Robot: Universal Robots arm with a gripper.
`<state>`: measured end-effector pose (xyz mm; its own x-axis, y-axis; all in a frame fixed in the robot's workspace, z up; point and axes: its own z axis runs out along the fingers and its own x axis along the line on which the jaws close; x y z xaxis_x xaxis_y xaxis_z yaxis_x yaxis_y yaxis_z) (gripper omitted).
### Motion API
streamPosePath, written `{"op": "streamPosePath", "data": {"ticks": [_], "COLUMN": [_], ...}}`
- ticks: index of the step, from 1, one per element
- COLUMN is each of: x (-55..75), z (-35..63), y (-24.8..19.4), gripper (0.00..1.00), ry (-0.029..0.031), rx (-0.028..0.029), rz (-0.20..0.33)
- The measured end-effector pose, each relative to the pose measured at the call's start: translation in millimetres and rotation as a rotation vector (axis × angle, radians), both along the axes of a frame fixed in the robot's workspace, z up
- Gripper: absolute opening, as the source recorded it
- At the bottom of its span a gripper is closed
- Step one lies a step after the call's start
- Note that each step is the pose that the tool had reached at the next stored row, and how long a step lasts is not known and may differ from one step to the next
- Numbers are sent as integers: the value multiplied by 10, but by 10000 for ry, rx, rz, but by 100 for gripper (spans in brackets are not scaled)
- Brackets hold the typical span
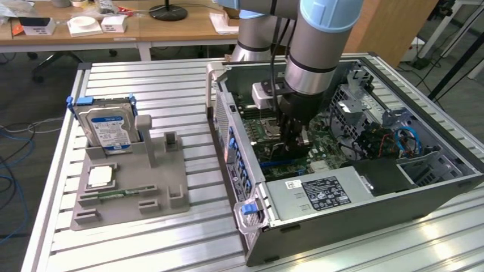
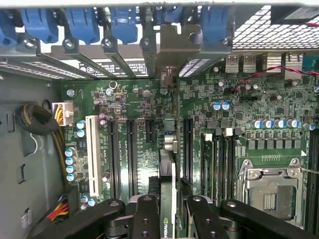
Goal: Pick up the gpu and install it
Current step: 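Insert the gpu into the slot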
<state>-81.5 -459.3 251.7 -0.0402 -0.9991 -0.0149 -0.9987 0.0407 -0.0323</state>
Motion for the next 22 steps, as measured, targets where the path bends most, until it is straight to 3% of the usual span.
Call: {"op": "streamPosePath", "data": {"ticks": [8,22], "x": [0,0], "z": [-27,-113], "y": [-18,-11], "gripper": [26,26], "ry": [1,-2], "rx": [-2,-2], "rz": [296,308]}}
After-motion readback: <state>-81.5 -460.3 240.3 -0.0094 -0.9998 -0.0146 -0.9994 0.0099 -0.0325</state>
